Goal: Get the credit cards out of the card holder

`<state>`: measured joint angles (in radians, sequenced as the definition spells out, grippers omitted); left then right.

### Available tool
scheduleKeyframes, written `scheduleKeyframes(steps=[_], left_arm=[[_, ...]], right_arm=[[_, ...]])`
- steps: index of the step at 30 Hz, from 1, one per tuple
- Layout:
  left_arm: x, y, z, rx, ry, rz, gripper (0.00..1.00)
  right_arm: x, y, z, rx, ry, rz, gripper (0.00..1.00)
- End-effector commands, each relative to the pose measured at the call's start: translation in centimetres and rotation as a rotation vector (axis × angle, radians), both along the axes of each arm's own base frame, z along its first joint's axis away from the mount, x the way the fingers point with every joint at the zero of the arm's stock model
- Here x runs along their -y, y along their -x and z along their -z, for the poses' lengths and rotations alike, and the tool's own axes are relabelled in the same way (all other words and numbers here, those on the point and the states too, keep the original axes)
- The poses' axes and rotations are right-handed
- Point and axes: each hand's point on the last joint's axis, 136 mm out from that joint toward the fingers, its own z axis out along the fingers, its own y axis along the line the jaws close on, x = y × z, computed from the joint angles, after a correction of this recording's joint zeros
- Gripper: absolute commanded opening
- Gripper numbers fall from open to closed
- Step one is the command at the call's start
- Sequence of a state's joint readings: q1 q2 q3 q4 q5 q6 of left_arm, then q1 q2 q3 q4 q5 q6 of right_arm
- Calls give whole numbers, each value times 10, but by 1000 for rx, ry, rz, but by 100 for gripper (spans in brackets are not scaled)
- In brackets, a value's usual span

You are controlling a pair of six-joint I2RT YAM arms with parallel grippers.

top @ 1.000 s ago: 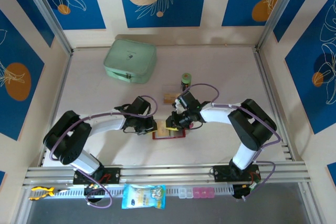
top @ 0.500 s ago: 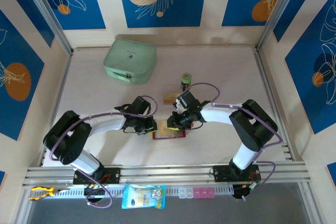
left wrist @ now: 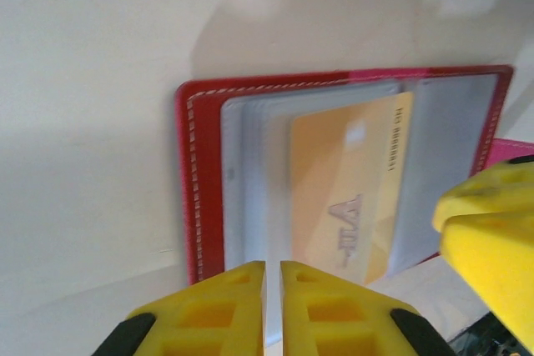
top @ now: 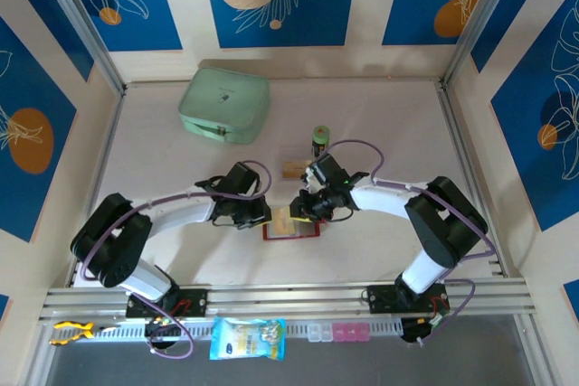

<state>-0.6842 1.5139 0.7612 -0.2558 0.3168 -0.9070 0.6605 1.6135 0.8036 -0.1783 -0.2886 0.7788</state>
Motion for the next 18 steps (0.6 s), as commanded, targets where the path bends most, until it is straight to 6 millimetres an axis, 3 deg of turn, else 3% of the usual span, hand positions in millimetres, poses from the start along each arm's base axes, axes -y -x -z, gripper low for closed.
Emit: scheduleKeyframes(steps=[1, 7, 18], left_arm=[[11, -1, -14, 16, 26, 38, 11], [25, 3, -3, -9, 31, 67, 6], [11, 11, 20, -44, -54, 67, 2]], right_arm=[[-2, 0, -7, -22, -43, -4, 22], [-4, 2, -3, -62, -73, -7, 22], [0, 4, 11, -87, -52, -6, 22]])
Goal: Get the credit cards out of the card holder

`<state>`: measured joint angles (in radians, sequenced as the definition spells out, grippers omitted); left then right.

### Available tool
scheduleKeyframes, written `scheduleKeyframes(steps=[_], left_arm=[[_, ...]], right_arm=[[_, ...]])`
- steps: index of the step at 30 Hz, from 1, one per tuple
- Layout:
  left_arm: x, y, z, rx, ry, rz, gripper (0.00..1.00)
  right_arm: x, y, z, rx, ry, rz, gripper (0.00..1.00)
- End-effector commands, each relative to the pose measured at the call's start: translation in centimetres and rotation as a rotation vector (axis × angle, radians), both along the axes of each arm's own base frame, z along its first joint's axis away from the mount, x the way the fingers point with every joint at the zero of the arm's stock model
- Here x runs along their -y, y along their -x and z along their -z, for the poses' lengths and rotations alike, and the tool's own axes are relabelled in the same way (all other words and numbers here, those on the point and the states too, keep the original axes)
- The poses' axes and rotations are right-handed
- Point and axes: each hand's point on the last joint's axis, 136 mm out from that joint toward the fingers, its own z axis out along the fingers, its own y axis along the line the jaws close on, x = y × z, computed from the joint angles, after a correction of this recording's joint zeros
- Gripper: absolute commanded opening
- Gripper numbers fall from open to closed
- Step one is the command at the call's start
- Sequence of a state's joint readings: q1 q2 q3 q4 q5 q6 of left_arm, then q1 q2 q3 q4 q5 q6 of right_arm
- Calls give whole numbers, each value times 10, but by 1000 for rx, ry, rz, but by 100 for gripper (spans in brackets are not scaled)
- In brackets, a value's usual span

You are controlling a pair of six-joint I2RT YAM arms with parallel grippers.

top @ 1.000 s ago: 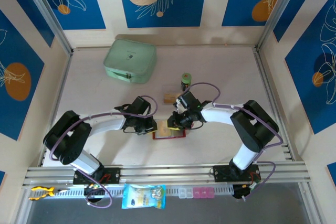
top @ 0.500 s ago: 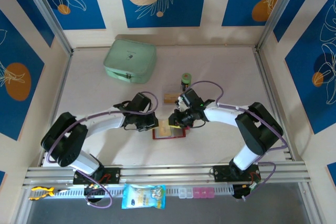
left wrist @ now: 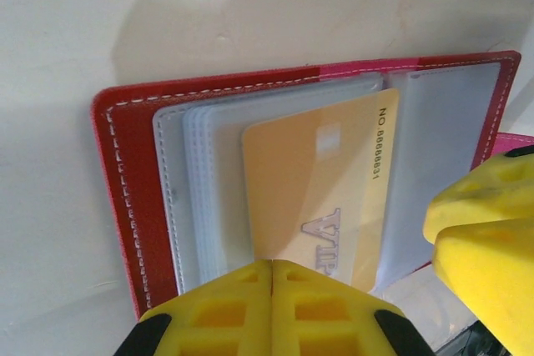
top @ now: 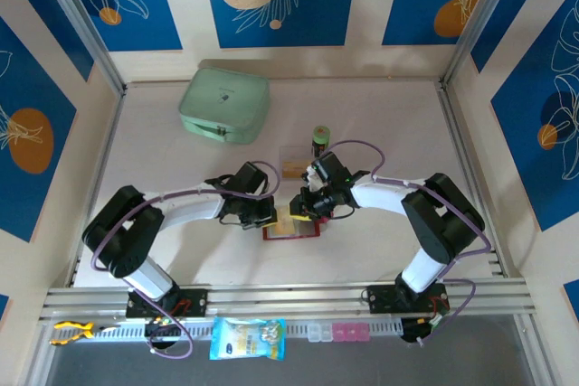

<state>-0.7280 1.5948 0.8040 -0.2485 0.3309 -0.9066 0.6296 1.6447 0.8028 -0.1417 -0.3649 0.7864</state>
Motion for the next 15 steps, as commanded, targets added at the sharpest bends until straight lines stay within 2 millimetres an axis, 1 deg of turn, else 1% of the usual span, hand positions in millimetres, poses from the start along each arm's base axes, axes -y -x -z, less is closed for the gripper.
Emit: scheduleKeyframes(steps=[1, 9, 15], left_arm=[[-8, 6, 10, -14, -49, 18, 2], [-14, 7, 14, -16, -90, 19, 2], [-15, 8, 16, -22, -96, 16, 2]], right_arm=[[3, 7, 12, -48, 5, -7, 22], [5, 8, 22, -56, 21, -7, 22], [1, 9, 25, -51, -15, -24, 22]])
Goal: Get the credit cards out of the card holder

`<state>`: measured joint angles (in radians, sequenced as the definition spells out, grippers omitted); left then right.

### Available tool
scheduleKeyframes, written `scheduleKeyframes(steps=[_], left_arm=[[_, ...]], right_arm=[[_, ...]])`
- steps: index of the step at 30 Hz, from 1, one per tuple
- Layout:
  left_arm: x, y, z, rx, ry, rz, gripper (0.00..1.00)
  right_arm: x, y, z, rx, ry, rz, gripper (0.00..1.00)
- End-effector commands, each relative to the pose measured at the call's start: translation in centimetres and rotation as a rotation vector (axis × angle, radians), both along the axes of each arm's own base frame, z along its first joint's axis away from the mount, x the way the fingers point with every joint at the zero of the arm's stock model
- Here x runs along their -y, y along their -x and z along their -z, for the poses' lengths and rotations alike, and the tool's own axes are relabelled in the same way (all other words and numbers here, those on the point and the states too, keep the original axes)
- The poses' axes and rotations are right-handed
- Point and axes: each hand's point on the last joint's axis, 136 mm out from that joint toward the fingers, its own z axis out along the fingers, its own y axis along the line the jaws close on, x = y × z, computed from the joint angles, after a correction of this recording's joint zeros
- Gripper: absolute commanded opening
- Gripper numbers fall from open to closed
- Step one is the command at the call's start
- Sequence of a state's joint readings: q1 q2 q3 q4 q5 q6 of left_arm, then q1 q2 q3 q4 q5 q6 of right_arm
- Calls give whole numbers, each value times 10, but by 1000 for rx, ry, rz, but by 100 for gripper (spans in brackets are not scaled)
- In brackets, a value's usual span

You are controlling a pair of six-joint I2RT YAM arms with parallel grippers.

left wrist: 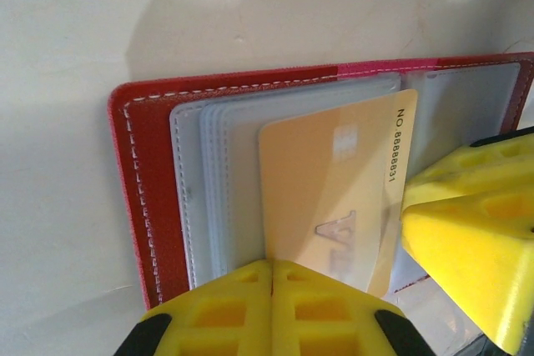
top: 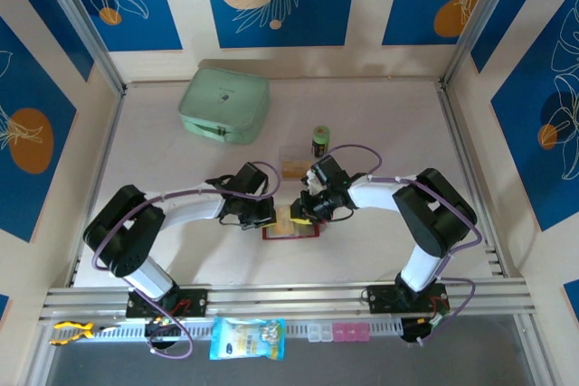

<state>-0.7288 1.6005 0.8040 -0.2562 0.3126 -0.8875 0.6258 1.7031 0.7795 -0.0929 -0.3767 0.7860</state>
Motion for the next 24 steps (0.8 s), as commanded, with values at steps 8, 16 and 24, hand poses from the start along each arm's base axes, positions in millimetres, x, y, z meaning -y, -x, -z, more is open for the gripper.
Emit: scheduleKeyframes(steps=[8, 16, 24], left_arm=[[-13, 9, 13, -36, -76, 2, 2], [-12, 9, 13, -38, -74, 1, 2], [-14, 10, 11, -34, -71, -9, 2]], right_arm=[[-7, 9, 3, -16, -67, -42, 20], [-8, 10, 3, -15, -72, -47, 16], [1, 10, 2, -3, -39, -35, 12]])
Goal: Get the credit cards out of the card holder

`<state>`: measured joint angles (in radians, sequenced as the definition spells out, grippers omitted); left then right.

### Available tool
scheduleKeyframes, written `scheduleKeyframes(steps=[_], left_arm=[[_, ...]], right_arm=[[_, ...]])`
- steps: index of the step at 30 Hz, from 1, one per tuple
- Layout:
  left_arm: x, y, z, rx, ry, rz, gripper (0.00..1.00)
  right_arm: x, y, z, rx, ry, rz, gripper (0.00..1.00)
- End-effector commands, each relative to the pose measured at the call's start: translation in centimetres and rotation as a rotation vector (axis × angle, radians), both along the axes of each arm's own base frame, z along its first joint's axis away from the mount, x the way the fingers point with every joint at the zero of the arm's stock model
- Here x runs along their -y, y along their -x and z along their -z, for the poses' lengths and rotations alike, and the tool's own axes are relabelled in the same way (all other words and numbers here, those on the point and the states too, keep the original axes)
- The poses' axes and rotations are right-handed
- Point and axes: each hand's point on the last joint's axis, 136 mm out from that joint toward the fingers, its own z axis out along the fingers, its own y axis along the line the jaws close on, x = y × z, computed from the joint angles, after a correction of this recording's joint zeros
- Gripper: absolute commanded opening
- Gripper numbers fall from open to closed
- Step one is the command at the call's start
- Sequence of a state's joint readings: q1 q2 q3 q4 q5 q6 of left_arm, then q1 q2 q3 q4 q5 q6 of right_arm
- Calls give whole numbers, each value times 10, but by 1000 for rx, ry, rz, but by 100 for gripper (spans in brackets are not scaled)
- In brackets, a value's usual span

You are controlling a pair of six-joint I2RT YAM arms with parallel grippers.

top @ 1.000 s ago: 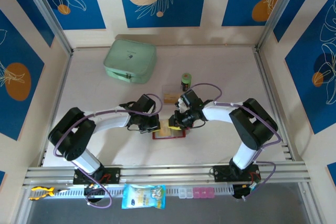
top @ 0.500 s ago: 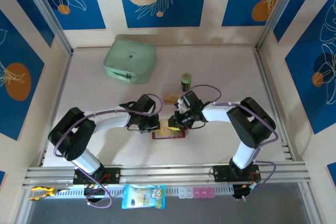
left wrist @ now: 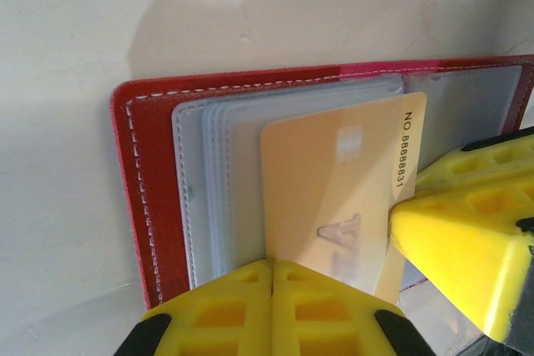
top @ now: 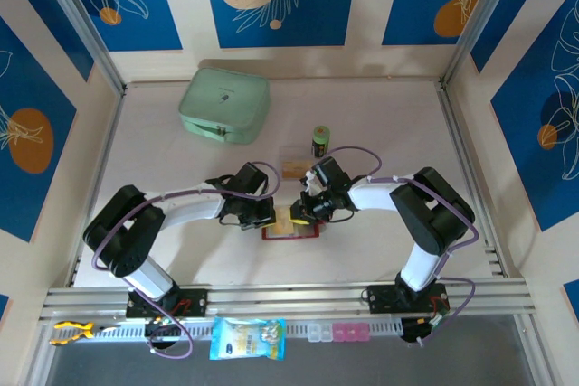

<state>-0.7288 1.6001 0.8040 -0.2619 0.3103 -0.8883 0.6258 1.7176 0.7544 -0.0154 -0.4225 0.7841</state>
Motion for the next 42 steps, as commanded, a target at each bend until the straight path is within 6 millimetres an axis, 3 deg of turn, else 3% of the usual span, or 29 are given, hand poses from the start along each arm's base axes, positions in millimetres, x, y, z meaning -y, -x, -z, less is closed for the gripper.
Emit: scheduleKeyframes(steps=[1, 11, 19, 26, 42], left_arm=[[-14, 10, 11, -33, -68, -8, 2], [-15, 12, 12, -37, -59, -22, 2], [-12, 12, 8, -33, -42, -30, 2], [-6, 4, -8, 1, -20, -29, 4], [-18, -10, -40, 104, -4, -56, 7]], right_arm=[[9, 8, 1, -7, 18, -8, 12], [36, 9, -5, 7, 36, 32, 10], [46, 7, -25, 63, 43, 35, 6], [52, 0, -46, 137, 73, -3, 2], [54, -21, -99, 531, 140, -418, 0]])
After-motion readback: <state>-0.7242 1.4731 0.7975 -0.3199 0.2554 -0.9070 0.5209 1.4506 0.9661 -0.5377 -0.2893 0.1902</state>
